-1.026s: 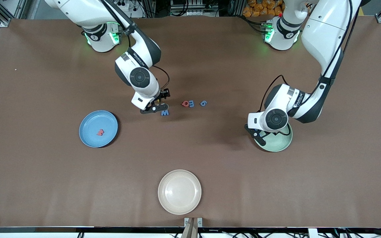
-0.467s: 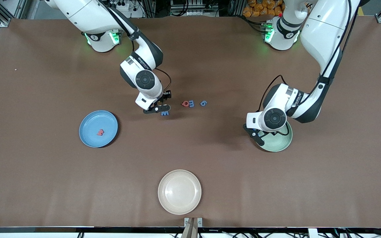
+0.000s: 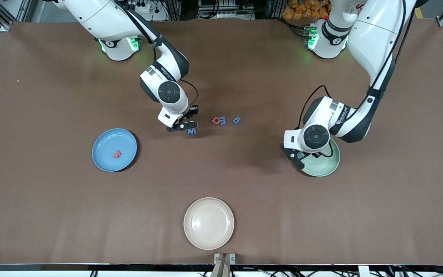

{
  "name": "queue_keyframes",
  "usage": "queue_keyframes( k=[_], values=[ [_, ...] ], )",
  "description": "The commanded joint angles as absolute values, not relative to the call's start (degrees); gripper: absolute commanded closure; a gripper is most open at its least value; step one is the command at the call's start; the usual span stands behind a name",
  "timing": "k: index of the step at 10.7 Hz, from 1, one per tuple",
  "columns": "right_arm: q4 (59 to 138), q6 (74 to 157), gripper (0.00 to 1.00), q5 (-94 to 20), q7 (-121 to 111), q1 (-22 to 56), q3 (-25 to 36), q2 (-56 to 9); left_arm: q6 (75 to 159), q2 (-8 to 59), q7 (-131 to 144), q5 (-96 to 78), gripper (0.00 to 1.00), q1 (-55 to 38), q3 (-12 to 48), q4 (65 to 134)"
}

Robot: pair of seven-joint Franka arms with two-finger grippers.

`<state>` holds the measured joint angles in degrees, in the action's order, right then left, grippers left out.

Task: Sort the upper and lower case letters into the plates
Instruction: 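Lower the right gripper and grasp the small yellow letter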

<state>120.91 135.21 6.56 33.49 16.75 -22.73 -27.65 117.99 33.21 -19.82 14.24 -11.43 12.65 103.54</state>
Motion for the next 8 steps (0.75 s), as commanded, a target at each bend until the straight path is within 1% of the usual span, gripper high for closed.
queue_keyframes(
  k=[1, 3, 4, 5, 6, 7, 8],
  values=[
    [121.29, 136.23, 0.52, 8.52, 35.51, 16.79, -23.03, -28.3, 117.86, 33.31, -15.32, 14.15, 0.04, -13.26, 12.83, 101.87],
    [121.29, 136.23, 0.62, 8.61, 35.51, 16.79, -23.03, -28.48, 117.16, 33.05, -5.42, 13.01, 0.04, -17.91, 12.83, 100.82],
    [121.29, 136.23, 0.67, 8.7, 35.51, 16.79, -23.03, -28.48, 117.16, 33.13, 0.82, 11.53, 0.0, -18.1, 13.27, 100.72],
    [121.29, 136.14, 0.75, 8.7, 35.51, 16.79, -23.03, -28.48, 117.16, 33.05, 4.71, 8.99, 0.0, -18.19, 13.97, 100.72],
    [121.29, 136.06, 0.9, 8.7, 35.51, 16.7, -23.03, -28.48, 117.16, 33.05, 7.01, 6.09, 0.0, -18.28, 14.41, 100.2],
    [121.2, 135.01, 1.0, 8.61, 35.42, 16.53, -23.03, -27.61, 117.16, 33.05, 9.55, 3.02, 0.0, -18.37, 14.41, 99.5],
    [120.94, 132.48, 1.0, 8.53, 35.51, 15.91, -23.29, -25.94, 117.16, 32.96, 13.06, 0.9, 0.0, -18.37, 14.5, 99.14]
  ],
)
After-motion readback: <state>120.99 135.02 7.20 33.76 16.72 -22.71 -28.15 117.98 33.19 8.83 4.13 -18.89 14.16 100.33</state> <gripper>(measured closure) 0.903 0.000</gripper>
